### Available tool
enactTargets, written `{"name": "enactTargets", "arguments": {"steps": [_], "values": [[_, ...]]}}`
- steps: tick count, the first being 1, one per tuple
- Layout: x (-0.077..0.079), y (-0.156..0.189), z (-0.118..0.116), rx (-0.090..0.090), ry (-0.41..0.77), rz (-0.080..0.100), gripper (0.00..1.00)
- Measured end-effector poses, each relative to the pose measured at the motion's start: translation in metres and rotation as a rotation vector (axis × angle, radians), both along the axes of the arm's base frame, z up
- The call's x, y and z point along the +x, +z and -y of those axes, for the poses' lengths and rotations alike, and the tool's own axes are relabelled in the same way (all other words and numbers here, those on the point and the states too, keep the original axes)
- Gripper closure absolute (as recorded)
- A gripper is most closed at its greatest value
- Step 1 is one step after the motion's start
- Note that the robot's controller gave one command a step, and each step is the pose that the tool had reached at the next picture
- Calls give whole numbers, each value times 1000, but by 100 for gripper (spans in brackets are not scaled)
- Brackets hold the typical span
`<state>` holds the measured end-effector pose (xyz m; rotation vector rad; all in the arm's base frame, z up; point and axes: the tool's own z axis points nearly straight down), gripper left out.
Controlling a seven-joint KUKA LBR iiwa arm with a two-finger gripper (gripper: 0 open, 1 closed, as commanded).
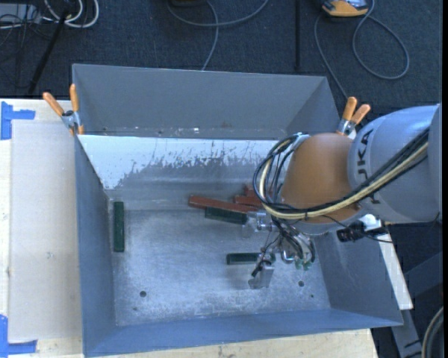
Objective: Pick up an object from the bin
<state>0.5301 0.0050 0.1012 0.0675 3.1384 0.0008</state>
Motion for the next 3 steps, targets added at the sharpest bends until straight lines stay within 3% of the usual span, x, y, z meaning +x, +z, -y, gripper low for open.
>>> {"name": "enactTargets", "arguments": {"steps": [1, 2, 3], "values": [[-4, 18, 6, 0, -113, -2, 0], [-8, -34, 6, 0, -193, -9, 0], [-8, -35, 6, 0, -192, -3, 0]]}}
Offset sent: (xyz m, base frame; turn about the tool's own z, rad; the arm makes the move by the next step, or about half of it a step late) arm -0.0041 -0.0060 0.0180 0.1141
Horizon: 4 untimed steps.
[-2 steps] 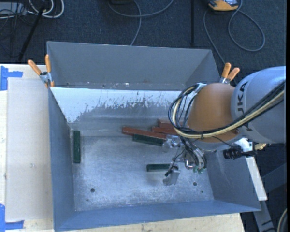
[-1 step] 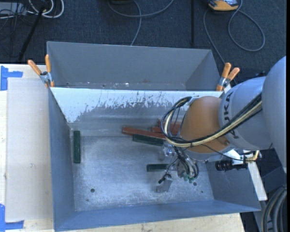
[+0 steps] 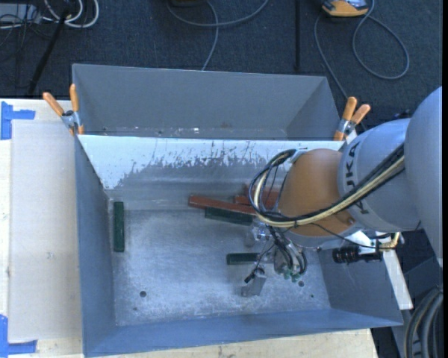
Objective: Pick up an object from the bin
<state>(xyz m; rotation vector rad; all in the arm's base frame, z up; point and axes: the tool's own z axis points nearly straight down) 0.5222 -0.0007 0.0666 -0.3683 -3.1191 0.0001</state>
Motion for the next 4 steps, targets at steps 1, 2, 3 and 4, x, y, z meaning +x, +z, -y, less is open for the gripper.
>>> {"name": "enactTargets", "arguments": {"steps": [1, 2, 3, 4], "values": [[0, 1, 0, 0, 0, 1, 100], [1, 3, 0, 0, 0, 1, 100], [2, 77, 0, 0, 3, 7, 100], [3, 113, 0, 0, 7, 4, 100]]}}
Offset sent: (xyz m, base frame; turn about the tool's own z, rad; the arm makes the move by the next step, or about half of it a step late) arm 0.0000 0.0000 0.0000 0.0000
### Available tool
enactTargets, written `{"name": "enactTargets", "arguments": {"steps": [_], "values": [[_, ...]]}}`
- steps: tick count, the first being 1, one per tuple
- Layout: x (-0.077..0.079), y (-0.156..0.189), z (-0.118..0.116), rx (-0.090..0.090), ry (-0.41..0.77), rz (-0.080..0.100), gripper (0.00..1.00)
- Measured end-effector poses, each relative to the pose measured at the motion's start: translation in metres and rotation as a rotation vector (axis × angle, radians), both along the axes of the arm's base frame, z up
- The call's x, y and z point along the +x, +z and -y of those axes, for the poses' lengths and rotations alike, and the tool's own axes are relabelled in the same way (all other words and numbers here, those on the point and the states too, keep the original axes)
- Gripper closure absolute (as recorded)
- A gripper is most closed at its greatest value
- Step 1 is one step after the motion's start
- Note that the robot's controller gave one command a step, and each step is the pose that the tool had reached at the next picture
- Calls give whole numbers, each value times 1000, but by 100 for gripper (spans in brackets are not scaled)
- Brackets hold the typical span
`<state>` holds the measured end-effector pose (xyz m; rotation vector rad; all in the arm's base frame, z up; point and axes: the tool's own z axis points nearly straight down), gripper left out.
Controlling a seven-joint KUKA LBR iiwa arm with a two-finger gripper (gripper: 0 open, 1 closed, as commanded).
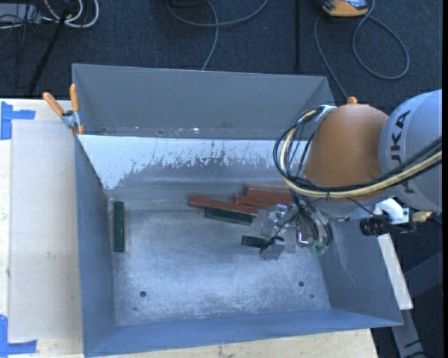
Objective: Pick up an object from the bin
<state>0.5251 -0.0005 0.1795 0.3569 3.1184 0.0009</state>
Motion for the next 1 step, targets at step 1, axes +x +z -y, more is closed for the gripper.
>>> {"name": "enactTargets", "arguments": {"steps": [1], "values": [[1, 8, 0, 0, 2, -2, 100]]}}
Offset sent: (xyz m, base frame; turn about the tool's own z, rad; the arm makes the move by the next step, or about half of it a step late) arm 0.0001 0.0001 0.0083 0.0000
